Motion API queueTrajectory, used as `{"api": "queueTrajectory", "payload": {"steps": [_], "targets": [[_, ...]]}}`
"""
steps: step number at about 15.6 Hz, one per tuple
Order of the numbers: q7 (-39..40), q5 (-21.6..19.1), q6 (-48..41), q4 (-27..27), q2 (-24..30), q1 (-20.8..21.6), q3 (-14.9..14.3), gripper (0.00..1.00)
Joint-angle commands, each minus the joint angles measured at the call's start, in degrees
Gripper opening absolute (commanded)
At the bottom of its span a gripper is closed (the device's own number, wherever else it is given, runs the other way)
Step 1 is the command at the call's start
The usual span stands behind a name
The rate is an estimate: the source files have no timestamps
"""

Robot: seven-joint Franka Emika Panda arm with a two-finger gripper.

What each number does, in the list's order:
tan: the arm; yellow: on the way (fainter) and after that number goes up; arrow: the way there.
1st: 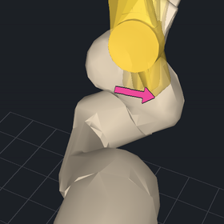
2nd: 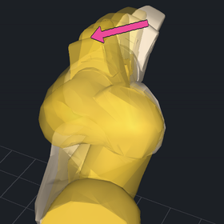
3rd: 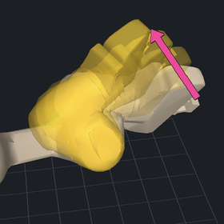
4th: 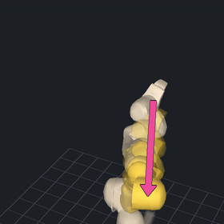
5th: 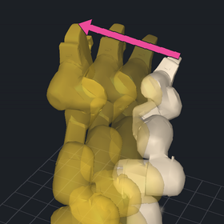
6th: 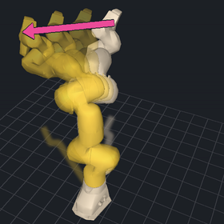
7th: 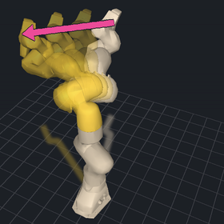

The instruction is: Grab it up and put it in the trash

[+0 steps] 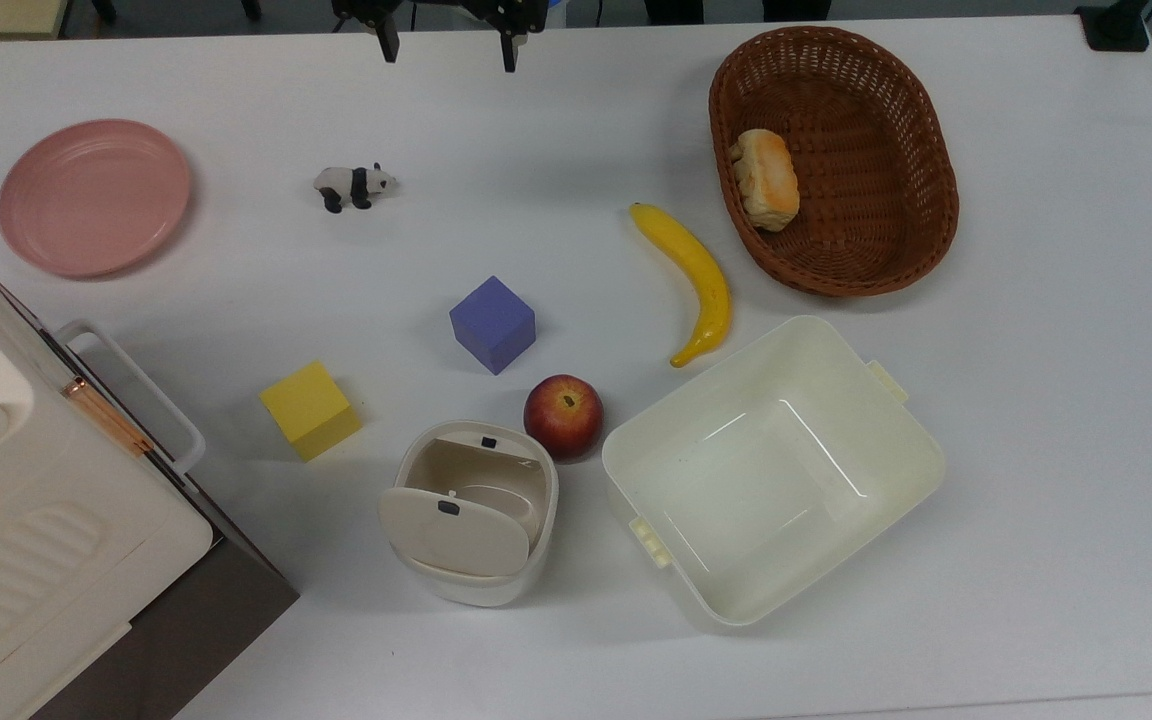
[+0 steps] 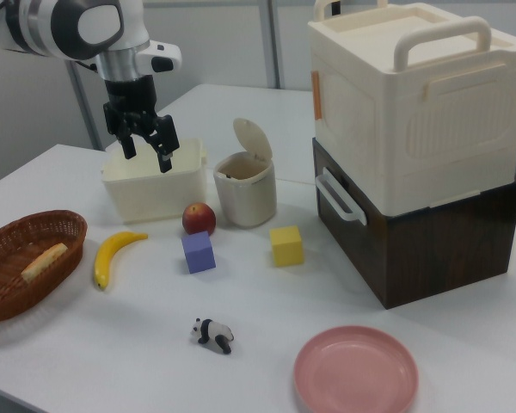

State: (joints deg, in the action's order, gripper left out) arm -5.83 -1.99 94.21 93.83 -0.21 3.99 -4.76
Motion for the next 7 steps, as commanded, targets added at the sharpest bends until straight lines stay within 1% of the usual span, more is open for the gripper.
{"api": "queueTrajectory", "payload": {"steps": [1,7], "targets": [[0.9,-0.6,-1.0,0.9,0.6,-0.8,1.9,1.0],[0.8,-0.6,-1.0,0.9,0.6,-0.8,2.0,1.0]]}}
